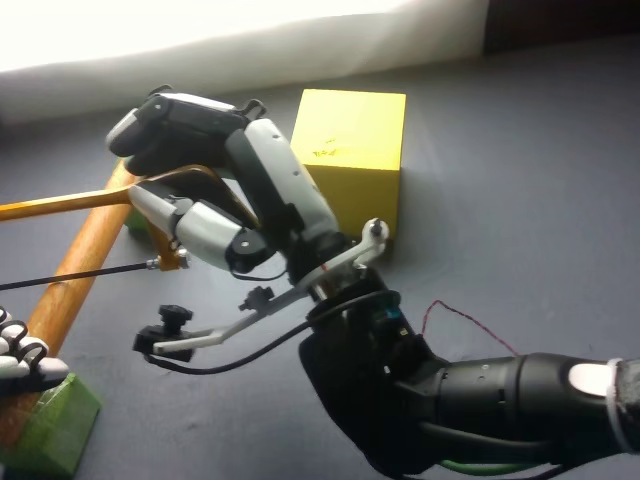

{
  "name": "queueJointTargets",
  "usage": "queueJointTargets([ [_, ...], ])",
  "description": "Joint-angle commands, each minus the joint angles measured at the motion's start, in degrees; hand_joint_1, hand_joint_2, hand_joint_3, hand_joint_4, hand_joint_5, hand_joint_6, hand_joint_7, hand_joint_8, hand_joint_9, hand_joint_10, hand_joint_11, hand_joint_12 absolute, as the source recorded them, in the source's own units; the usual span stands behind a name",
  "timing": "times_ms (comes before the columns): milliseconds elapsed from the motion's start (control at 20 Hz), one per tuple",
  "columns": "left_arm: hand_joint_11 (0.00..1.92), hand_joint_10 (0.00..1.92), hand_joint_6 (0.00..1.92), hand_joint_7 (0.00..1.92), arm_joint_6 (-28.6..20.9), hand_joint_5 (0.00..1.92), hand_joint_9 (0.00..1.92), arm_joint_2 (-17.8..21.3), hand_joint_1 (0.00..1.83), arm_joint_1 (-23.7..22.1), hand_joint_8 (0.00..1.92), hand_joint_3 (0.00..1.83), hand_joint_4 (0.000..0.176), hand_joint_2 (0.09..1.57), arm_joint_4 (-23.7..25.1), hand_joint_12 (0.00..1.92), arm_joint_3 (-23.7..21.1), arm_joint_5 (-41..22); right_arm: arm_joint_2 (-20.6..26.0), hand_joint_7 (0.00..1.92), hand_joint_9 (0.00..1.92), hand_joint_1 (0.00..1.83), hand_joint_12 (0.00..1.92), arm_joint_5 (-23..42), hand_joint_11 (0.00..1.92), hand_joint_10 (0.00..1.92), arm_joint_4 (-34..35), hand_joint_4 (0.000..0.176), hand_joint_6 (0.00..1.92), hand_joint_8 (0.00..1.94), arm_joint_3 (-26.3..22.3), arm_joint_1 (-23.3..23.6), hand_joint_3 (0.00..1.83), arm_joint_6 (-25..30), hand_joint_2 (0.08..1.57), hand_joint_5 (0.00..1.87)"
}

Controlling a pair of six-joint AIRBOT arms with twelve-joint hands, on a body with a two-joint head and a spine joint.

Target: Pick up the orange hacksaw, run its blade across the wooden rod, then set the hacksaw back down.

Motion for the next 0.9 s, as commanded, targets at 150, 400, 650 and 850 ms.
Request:
queueJointTargets([
  [150,0.01,0.00,0.01,0.06,0.08,0.05,0.04,-0.04,0.00,-0.60,0.00,0.00,0.000,1.26,-0.86,0.05,0.33,-0.46,-2.07,0.82,0.99,1.49,1.57,5.13,0.86,1.03,-3.26,0.000,1.04,1.12,2.22,1.72,0.00,1.38,1.13,0.81],
  [400,0.01,0.01,0.01,0.06,0.08,0.05,0.04,-0.10,0.00,-0.68,0.01,0.00,0.000,1.27,-0.86,0.07,0.35,-0.46,-4.84,0.83,1.00,1.49,1.57,4.80,0.85,1.01,-3.25,0.000,1.06,1.09,5.14,2.94,0.00,2.05,1.13,0.79],
  [650,0.00,0.00,0.00,0.05,0.08,0.04,0.02,-0.02,0.00,-0.64,0.00,0.00,0.000,1.26,-0.86,0.09,0.35,-0.55,-4.59,0.84,1.01,1.49,1.56,4.72,0.86,1.00,-4.64,0.000,1.03,1.06,4.98,2.22,0.00,2.43,1.12,0.83],
  [850,0.03,0.01,0.01,0.05,0.08,0.06,0.04,0.05,0.00,-0.54,0.01,0.00,0.000,1.27,-0.86,0.07,0.40,-0.56,-2.85,0.84,1.00,1.49,1.56,5.42,0.87,1.01,-6.66,0.000,1.00,1.09,4.48,1.20,0.00,2.77,1.12,0.81],
])
